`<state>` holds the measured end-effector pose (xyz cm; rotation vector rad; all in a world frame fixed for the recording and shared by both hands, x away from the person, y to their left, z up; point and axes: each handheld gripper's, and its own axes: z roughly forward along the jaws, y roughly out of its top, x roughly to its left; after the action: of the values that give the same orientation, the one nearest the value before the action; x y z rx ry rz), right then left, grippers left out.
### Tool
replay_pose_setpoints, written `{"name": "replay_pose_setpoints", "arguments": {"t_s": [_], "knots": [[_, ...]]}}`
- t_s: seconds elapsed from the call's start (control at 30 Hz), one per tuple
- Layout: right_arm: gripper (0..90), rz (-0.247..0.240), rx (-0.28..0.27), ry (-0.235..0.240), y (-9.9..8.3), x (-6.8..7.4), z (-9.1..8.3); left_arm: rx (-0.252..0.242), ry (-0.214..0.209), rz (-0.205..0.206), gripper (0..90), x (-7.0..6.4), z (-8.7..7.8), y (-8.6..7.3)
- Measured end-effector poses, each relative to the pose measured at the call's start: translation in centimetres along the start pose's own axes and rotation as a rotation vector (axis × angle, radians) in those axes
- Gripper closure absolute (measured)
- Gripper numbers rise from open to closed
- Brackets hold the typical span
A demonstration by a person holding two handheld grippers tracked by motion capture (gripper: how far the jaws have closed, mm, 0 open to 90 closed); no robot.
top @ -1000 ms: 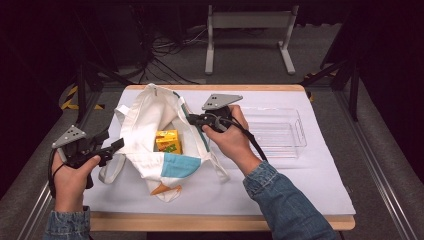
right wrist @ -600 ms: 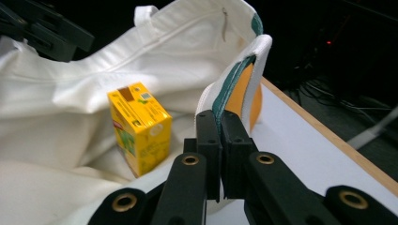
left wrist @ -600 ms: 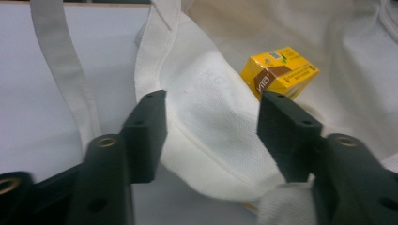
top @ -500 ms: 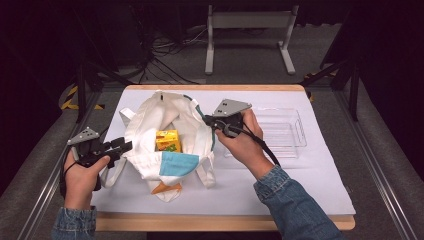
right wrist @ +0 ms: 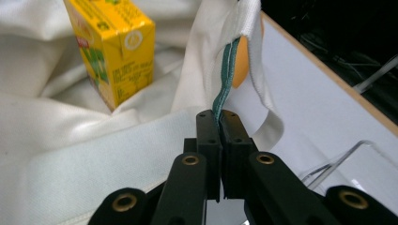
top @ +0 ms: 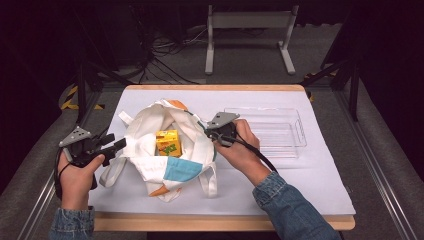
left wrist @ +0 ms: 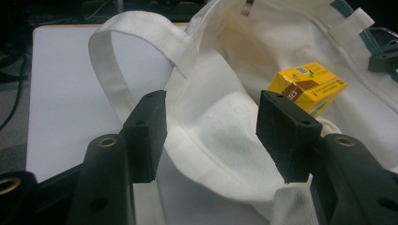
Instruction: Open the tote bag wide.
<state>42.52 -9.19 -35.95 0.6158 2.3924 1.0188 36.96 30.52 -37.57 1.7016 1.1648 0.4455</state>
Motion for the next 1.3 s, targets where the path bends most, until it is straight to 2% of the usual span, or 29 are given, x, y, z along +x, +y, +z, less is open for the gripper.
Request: {"name": "replay_pose_setpoints", "arguments": {"t_s": [0.2, 0.3, 0.4, 0.53, 0.6, 0.63, 0.7, 0.77, 0.83, 0.87, 0.93, 1.07, 1.13, 1.2, 1.23, 1.27, 1.3], "knots": [[88.0, -0.008, 0.071, 0.015, -0.4, 0.3, 1.2, -0.006, 0.005, 0.008, 43.2, 0.1, 0.0, 0.0], [87.7, 0.006, 0.081, 0.027, -0.6, 0.2, 1.5, -0.020, 0.014, 0.015, 41.3, 0.1, -0.1, 0.1], [85.2, 0.053, 0.043, 0.052, -0.4, -0.4, 0.8, -0.030, 0.024, 0.027, 39.9, 0.3, -0.1, 0.3], [68.6, 0.127, -0.034, 0.095, 0.1, -1.3, -0.4, -0.055, 0.027, 0.045, 38.8, 0.6, 0.0, 0.6], [61.9, 0.140, -0.075, 0.101, 0.5, -1.7, -1.0, -0.058, 0.032, 0.056, 38.3, 0.9, 0.1, 0.8], [61.9, 0.140, -0.075, 0.101, 0.5, -1.7, -1.0, -0.058, 0.032, 0.056, 38.2, 0.9, 0.1, 0.8], [57.5, 0.163, -0.130, 0.119, 0.9, -2.1, -1.3, -0.077, 0.020, 0.057, 38.0, 1.2, 0.5, 1.0], [54.6, 0.161, -0.159, 0.129, 1.4, -2.3, -1.2, -0.090, 0.004, 0.068, 37.7, 1.5, 1.1, 1.2], [52.7, 0.151, -0.183, 0.125, 2.0, -2.5, -0.7, -0.083, 0.000, 0.090, 38.0, 1.8, 2.0, 1.4], [52.7, 0.147, -0.192, 0.127, 2.2, -2.6, -0.5, -0.069, -0.006, 0.112, 38.2, 2.0, 2.7, 1.5], [53.5, 0.141, -0.203, 0.124, 2.8, -2.7, 0.2, -0.051, -0.027, 0.126, 38.7, 2.4, 3.8, 1.7], [59.4, 0.128, -0.199, 0.131, 3.8, -2.7, 1.8, 0.011, -0.026, 0.132, 39.4, 3.3, 5.9, 1.4], [70.0, 0.095, -0.169, 0.122, 4.3, -2.8, 2.8, 0.030, -0.041, 0.133, 45.1, 3.5, 6.6, 1.2], [73.4, 0.092, -0.160, 0.122, 4.3, -2.8, 3.1, 0.026, -0.076, 0.123, 47.6, 3.7, 7.2, 1.1], [78.6, 0.087, -0.148, 0.120, 4.4, -2.9, 3.4, 0.027, -0.088, 0.126, 54.8, 3.7, 7.3, 1.1], [83.4, 0.081, -0.140, 0.116, 4.5, -3.1, 3.6, 0.034, -0.097, 0.135, 77.8, 3.7, 7.3, 1.2], [83.9, 0.077, -0.140, 0.111, 4.5, -3.1, 3.6, 0.027, -0.092, 0.132, 84.2, 3.7, 7.2, 1.2]]}}
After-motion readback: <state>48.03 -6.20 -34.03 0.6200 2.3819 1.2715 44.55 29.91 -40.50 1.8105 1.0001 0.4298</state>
